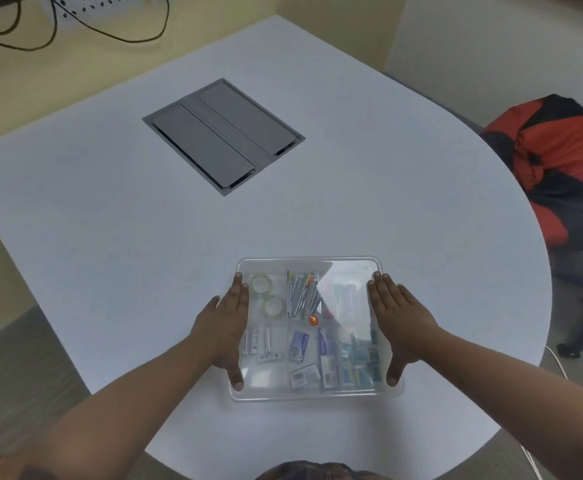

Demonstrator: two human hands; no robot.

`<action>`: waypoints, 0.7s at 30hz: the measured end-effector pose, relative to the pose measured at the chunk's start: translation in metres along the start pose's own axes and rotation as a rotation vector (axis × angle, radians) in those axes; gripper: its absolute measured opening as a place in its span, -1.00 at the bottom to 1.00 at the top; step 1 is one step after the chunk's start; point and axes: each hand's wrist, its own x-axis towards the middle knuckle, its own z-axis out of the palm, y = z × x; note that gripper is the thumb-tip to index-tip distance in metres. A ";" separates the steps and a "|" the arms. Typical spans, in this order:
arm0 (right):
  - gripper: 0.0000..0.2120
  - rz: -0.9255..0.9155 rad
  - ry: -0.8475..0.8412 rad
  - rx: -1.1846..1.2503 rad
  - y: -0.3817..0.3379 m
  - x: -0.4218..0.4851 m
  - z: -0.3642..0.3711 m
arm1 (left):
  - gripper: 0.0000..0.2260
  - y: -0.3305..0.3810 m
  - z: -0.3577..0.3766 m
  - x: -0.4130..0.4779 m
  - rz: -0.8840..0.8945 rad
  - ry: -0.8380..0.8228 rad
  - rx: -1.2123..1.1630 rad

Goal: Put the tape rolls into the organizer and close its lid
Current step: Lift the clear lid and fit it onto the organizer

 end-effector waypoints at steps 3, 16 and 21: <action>0.62 0.010 0.003 0.038 0.000 0.002 -0.002 | 0.58 0.001 -0.004 0.002 0.000 0.012 -0.024; 0.47 0.086 0.087 0.332 0.021 0.040 -0.035 | 0.35 -0.018 -0.051 0.040 -0.040 0.123 -0.124; 0.47 0.083 0.099 0.343 0.025 0.045 -0.024 | 0.35 -0.024 -0.045 0.051 -0.045 0.100 -0.161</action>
